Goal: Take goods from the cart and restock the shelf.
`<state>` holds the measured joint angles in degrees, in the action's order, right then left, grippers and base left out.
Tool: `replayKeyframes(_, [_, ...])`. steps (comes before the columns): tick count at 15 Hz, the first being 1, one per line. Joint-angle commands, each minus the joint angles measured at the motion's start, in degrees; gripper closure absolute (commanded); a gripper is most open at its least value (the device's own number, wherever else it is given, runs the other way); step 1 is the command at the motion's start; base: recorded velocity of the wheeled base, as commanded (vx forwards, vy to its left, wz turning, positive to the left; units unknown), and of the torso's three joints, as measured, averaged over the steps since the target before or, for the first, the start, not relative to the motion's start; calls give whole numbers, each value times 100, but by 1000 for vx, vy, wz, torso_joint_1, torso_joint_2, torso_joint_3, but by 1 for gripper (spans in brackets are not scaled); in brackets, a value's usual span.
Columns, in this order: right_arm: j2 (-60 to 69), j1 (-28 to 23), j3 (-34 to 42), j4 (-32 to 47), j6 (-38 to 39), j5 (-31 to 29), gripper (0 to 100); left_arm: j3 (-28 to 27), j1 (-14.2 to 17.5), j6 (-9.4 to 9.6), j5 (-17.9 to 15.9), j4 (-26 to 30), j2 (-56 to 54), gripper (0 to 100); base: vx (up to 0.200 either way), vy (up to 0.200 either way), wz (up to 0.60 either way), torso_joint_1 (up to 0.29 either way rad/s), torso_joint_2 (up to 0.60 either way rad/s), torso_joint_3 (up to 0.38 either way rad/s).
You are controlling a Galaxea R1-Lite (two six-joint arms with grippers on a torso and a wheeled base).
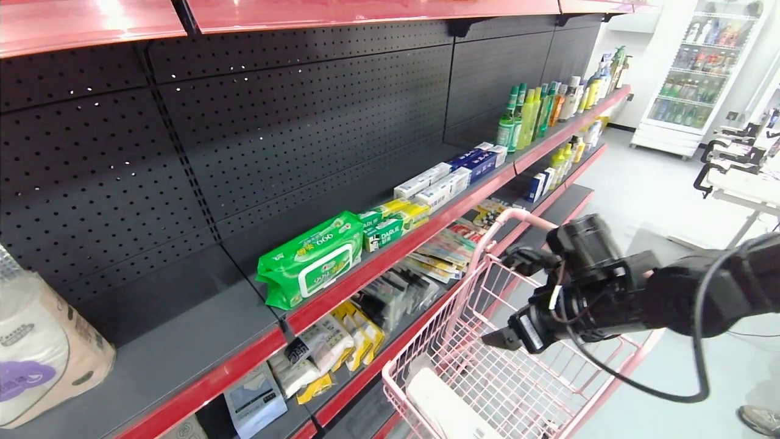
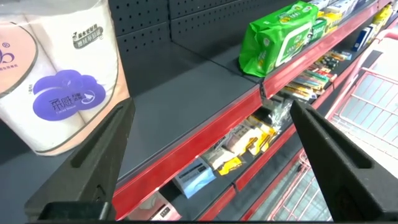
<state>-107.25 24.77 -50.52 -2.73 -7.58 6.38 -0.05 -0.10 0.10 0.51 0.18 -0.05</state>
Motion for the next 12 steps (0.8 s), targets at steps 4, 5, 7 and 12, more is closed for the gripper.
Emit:
replayKeyframes(4, [-1008,889,42,1,-42,-14,0,5,1,-1,2,-1,5,0,0,0,0,0,0,0])
replayKeyframes(5, [-1140,977,24,1,-121,-40,0,5,1,-1,2,-1,5,0,0,0,0,0,0,0])
replayKeyframes(7, [-1333,1030,33,-8,-323,-57,0,5,1,-1,2,-1,5,0,0,0,0,-40,77,52])
replayKeyframes(12, [-1562,1188,-2,-17,-393,-172,0,5,1,-1,2,-1,5,0,0,0,0,-86,194,104])
